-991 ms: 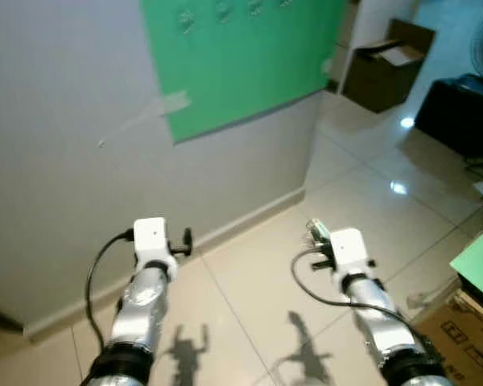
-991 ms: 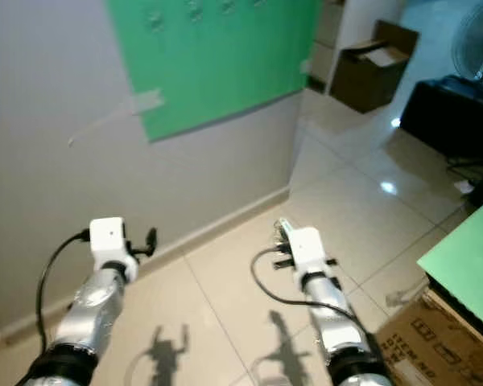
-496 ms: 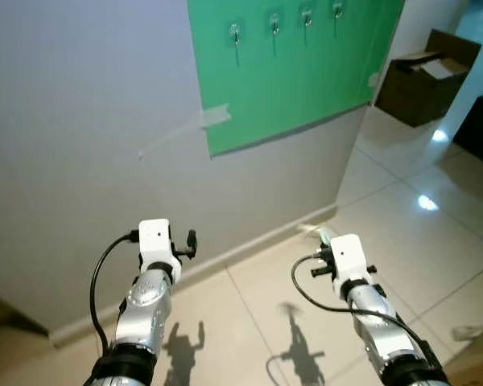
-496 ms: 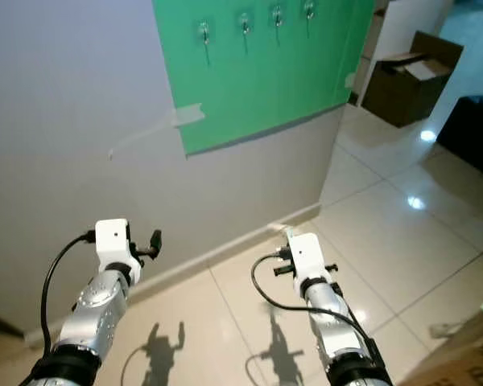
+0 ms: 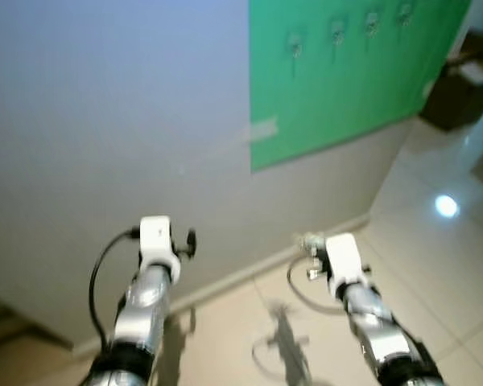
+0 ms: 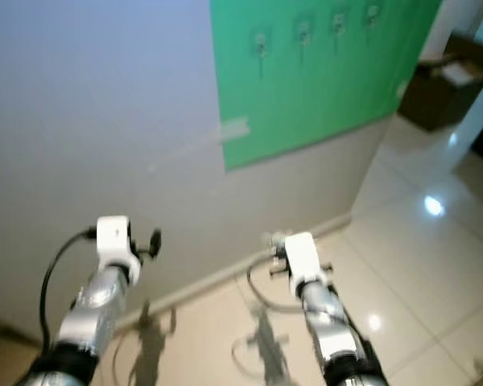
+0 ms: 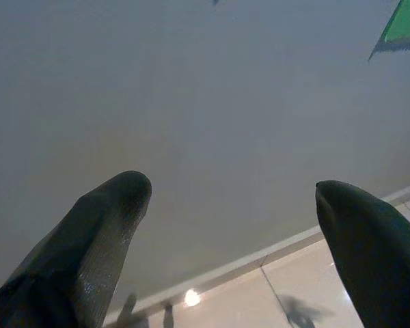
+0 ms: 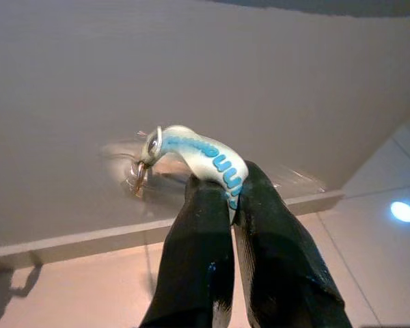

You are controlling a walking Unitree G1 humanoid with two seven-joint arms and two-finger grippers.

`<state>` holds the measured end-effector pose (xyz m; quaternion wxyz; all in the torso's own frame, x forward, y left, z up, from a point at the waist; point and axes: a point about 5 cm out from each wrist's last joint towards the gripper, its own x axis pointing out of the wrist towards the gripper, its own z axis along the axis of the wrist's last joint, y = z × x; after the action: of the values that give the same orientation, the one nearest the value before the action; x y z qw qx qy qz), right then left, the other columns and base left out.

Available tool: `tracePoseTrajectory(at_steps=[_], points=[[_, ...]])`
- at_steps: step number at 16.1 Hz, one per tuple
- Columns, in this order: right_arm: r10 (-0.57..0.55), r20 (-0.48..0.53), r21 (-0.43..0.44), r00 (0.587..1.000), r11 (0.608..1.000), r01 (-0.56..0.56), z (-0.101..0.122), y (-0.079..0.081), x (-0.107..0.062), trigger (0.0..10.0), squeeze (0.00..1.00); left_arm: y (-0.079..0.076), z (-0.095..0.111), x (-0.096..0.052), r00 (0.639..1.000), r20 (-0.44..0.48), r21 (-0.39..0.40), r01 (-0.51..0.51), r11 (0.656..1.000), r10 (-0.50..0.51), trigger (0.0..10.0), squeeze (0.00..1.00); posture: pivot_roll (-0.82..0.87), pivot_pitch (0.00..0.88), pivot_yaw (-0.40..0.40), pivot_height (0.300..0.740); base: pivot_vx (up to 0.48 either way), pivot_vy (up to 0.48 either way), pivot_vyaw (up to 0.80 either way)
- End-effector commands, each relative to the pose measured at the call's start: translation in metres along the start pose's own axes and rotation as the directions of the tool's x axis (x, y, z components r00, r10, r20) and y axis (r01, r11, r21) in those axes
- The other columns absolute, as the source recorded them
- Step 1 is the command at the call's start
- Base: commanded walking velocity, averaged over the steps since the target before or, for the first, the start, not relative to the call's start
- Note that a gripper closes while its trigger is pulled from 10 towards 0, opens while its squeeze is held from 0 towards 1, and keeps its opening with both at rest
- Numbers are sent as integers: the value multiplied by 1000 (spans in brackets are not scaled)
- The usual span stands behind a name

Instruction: Hang keys on a hook

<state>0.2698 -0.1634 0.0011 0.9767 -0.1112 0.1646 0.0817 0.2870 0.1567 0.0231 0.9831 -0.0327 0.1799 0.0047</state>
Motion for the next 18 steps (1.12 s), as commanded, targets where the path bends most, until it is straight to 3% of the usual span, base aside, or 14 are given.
tracePoseTrajectory(at_steps=[1,11,18], points=[[-29,5,-9,1000,1000,29,0,-11,-1,0,0,-12,3,2,1000,4,18,30,999,-30,10000,0,-168,0,67,740,0,0,0],[-7,-7,-4,1000,1000,7,-3,-7,-2,0,0,-7,3,4,1000,0,68,-23,997,23,10000,0,-166,0,66,740,0,-420,0],[20,-12,-7,1000,1000,-20,-5,-2,-3,0,0,-1,0,3,996,-12,48,-84,995,85,10000,0,-156,0,60,740,111,-429,0]])
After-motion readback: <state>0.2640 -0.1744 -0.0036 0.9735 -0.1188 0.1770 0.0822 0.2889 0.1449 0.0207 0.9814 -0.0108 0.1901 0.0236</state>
